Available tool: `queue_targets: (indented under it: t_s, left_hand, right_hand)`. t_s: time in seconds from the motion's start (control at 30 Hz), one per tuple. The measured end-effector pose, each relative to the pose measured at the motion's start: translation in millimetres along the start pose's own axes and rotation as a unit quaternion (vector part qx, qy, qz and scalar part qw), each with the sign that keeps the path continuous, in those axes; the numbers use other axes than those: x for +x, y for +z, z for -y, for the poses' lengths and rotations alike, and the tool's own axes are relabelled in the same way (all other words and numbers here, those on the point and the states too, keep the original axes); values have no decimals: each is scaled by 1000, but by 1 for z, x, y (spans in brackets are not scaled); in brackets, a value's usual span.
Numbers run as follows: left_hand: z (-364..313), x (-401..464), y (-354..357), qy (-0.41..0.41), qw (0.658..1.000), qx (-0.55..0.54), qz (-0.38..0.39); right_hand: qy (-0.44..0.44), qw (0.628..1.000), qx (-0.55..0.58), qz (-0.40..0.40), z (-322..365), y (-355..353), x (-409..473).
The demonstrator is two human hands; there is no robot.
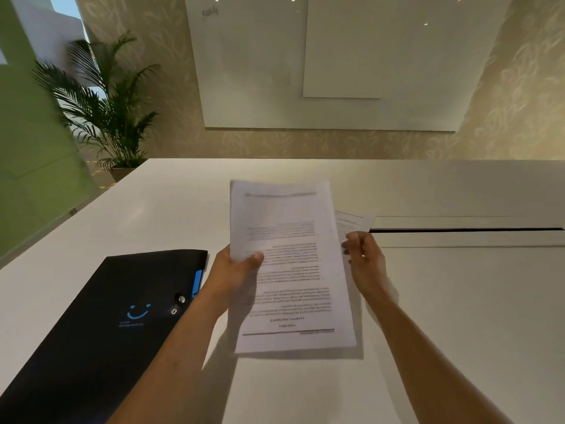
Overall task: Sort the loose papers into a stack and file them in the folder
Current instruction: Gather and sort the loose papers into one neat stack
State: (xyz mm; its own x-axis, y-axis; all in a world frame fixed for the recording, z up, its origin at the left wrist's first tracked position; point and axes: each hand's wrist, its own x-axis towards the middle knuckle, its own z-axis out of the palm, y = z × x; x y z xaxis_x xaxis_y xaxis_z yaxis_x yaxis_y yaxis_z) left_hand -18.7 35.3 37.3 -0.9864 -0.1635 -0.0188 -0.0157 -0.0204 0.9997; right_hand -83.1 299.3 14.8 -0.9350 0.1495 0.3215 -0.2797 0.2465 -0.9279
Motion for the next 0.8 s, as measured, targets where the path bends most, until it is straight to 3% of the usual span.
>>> queue_targets:
  t_s: [0.07,0.17,0.27,0.37,0.8]
  left_hand:
    - [16,1,-5,-60,998,-11,-14]
    - [35,-3,-9,-129,991,-19,-13]
    - [43,-3,-15,-152,988,14,-16]
    - [46,3,-20,-151,984,88,-20]
    - [49,2,-27,-180,982,58,-20]
  right_hand:
    - [-12,993,-116,16,-21,-2,1]
    - [-31,951,-294,91,-45,0,1]
    - [-70,919,-367,130,-58,7,5]
    - [-35,919,-364,145,-61,8,10]
    - [28,924,-350,150,-51,9,20]
